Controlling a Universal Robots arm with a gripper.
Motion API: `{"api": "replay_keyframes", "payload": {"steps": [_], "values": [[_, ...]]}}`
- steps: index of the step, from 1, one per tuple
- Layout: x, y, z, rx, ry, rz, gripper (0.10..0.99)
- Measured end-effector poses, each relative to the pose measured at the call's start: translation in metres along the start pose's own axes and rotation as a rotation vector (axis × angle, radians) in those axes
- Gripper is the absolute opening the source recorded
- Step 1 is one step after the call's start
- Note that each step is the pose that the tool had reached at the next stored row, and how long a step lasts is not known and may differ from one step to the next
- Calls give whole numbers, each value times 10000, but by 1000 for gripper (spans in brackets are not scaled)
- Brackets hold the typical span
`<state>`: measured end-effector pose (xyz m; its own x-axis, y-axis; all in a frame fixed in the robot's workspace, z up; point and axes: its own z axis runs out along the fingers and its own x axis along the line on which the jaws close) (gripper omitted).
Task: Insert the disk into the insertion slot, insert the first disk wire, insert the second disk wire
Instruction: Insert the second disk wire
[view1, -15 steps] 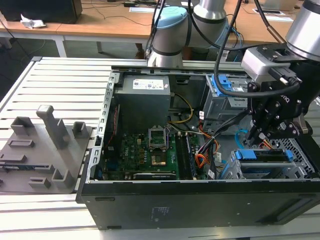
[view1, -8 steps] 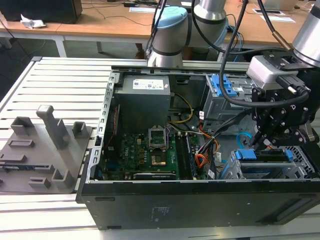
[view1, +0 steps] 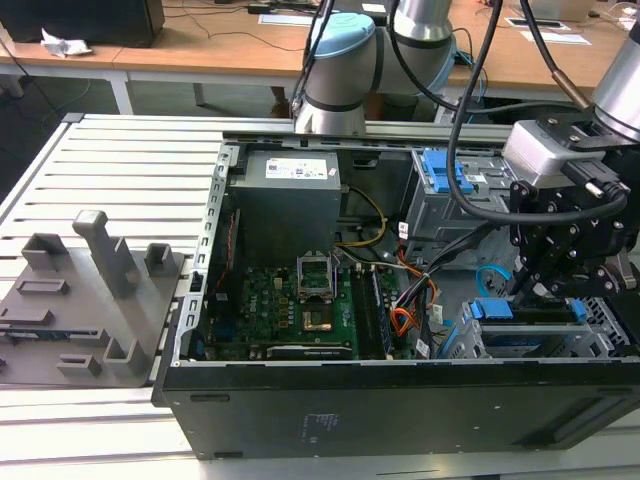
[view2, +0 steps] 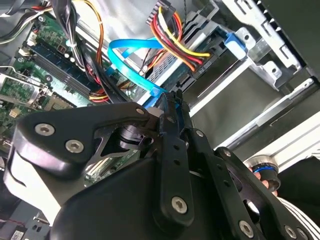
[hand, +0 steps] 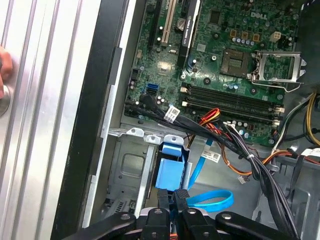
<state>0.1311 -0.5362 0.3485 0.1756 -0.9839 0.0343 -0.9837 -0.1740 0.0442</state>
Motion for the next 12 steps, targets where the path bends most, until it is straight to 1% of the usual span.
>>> {"api": "replay_keyframes", "payload": {"steps": [4, 10, 12], "values": [[7, -51, 31, -2, -2, -1, 165], [8, -55, 31, -3, -3, 25, 165], [9, -55, 31, -10, -12, 243, 165]]}}
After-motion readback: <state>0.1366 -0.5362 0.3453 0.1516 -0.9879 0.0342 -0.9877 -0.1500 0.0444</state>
